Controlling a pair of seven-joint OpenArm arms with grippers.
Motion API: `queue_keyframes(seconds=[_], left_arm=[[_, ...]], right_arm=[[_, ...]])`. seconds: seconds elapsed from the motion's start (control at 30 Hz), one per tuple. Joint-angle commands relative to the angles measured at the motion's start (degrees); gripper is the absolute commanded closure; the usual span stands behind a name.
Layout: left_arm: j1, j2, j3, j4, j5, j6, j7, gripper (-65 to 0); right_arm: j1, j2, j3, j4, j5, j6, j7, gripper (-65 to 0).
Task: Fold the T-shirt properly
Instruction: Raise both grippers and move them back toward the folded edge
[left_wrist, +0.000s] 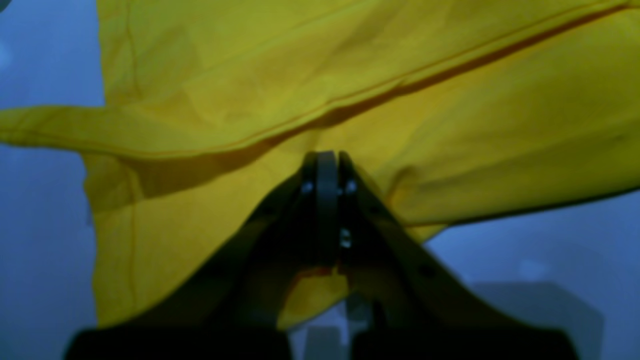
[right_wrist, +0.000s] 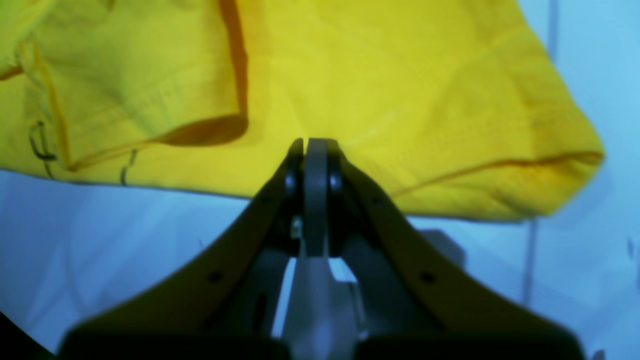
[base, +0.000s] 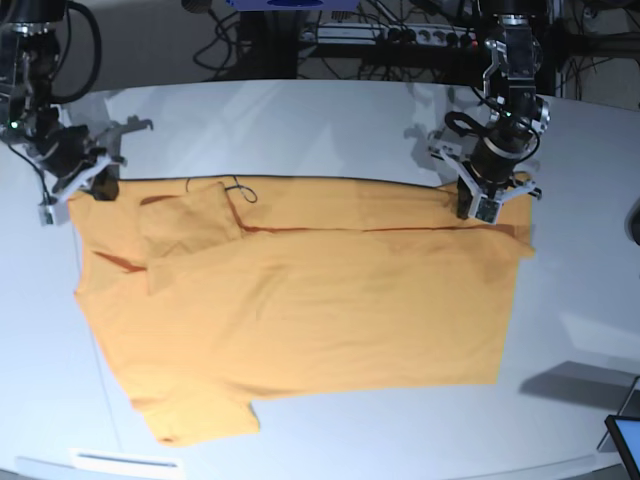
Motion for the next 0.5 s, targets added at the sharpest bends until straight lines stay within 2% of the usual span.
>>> queue_keyframes(seconds=[0.0, 0.47], left_arm=[[1.79, -0.37, 0.12, 0.32, 1.79, -0.95, 4.45, 0.0], [8.03, -0.81, 0.12, 7.97, 1.88, -0.95, 4.36, 0.0]], right_arm=[[-0.72, 0.95, 0.86, 1.14, -0.21, -0.15, -0.04, -0.1], [-7.58, -0.46, 2.27, 9.14, -0.12, -0.32, 0.05, -0.1]])
